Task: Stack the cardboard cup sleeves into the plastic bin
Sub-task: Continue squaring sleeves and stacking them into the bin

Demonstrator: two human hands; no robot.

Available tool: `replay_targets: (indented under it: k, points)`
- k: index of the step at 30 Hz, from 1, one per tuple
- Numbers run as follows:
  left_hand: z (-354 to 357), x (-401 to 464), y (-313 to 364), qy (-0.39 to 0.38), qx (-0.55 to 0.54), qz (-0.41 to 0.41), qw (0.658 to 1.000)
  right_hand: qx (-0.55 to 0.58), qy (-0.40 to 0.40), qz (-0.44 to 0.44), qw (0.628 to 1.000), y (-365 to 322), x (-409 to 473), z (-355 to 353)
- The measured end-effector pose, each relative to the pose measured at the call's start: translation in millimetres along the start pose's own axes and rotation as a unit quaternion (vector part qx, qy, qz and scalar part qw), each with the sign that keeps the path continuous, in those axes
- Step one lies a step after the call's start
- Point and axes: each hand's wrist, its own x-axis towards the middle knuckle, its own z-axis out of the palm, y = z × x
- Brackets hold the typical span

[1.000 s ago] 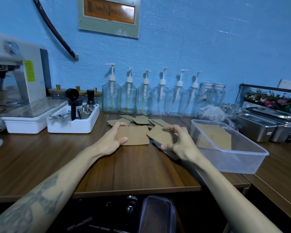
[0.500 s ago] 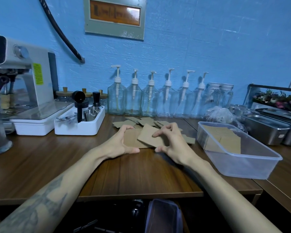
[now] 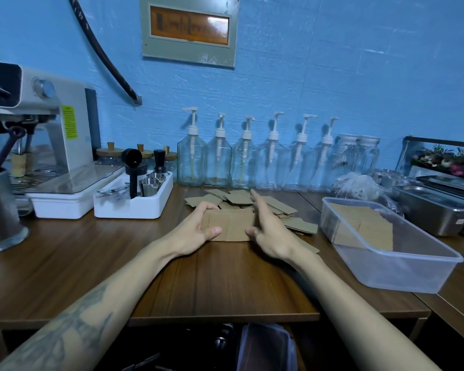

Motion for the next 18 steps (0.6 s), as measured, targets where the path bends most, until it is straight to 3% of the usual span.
replay_targets:
  k: [4, 9, 18]
  points:
    - [0.3, -0.6, -0.1, -0.017, -0.019, -0.012, 1.000, -0.071, -0.034, -0.023, 0.997, 0.6, 5.5, 16.5]
    - [0.5, 0.3, 0.0, 0.006, 0.016, 0.005, 1.000, -0.134, -0.013, -0.029, 0.990, 10.0, 10.6, 20.8]
    - [0.3, -0.7, -0.3, 0.043, 0.029, 0.005, 0.999, -0.136, 0.005, -0.029, 0.990, 14.9, 4.2, 11.5]
